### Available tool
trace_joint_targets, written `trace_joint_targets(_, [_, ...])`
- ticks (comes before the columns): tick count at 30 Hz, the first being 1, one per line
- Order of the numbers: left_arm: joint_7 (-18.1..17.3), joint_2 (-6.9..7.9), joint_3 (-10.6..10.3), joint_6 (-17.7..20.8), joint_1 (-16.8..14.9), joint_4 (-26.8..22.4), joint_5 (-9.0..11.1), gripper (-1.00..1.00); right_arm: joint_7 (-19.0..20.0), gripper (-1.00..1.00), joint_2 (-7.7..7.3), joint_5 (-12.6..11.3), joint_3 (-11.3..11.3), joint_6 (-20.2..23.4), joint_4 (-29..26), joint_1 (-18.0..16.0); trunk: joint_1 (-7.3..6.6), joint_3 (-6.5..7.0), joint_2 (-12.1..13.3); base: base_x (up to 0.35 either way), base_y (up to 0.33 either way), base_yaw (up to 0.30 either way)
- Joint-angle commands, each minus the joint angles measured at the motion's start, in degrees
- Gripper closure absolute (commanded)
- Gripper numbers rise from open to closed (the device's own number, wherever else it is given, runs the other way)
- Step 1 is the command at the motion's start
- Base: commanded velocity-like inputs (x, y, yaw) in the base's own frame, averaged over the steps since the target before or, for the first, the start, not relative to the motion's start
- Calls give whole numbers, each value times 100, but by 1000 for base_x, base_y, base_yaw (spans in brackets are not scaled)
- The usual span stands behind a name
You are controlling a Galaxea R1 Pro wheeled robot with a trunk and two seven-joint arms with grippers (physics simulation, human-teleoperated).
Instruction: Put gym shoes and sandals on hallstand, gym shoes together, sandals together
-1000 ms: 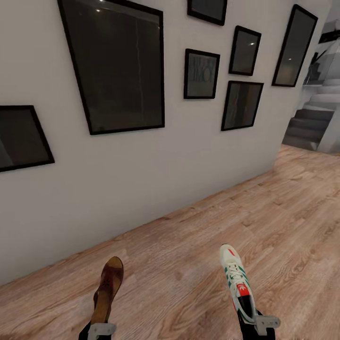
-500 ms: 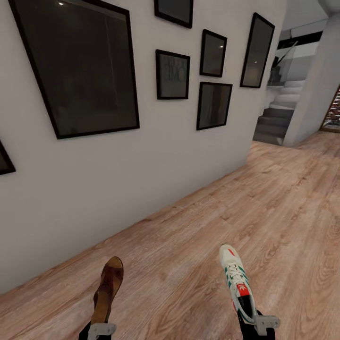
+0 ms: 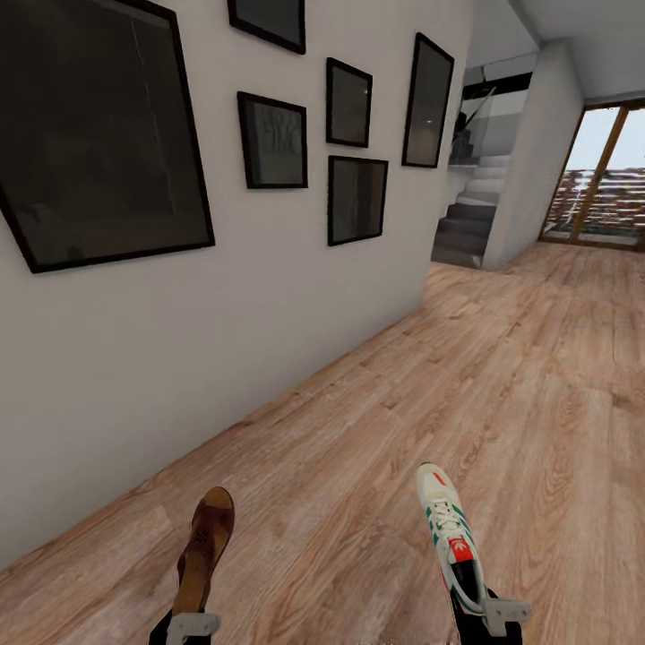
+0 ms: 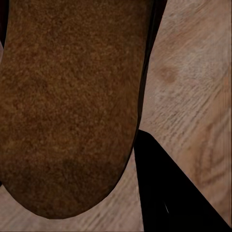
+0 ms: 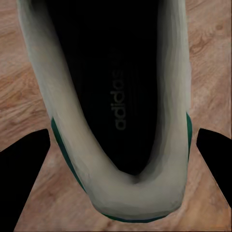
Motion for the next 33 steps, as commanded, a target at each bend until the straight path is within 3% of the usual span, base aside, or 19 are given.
trace_joint_targets(1, [-19,-7,49,-17,-3,-3,-56,100,7,100,0,-28,15,-16,5,-4,-1,-5,-2,0,0,-300])
trace_joint_targets(7, [-18,-12,49,-17,-3,-10,-60,100,8,100,0,-28,15,-16,5,-4,-1,-5,-2,171,0,-300])
trace_joint_targets(33, [-20,-3,58,-25,-3,-2,-56,100,7,100,0,-28,15,-16,5,-4,-1,-5,-2,336,0,-300])
